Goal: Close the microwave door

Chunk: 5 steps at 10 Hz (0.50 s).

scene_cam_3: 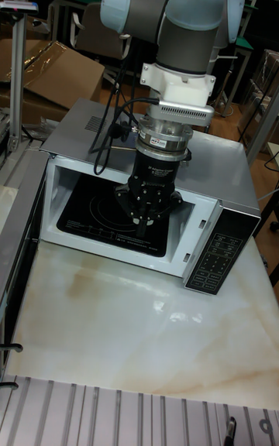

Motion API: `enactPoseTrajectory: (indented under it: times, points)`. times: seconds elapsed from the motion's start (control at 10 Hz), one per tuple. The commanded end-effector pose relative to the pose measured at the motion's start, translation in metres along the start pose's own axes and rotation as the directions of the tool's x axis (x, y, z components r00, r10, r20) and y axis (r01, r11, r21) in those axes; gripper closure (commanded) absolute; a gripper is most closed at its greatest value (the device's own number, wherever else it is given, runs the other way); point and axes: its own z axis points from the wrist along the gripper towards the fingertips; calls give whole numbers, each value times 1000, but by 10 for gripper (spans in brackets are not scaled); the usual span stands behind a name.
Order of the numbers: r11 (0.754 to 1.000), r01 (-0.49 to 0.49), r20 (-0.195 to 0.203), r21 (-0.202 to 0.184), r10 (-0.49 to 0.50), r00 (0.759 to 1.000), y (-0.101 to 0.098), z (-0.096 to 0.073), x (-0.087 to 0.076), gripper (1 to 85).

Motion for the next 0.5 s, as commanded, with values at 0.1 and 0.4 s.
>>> enactPoseTrajectory:
  times: [0.1, 0.4]
  points:
    - [1000, 13, 11, -10, -13, 1000, 3, -2, -3, 847]
    - [1000, 6, 9, -12, -6, 1000, 3, -2, -2, 847]
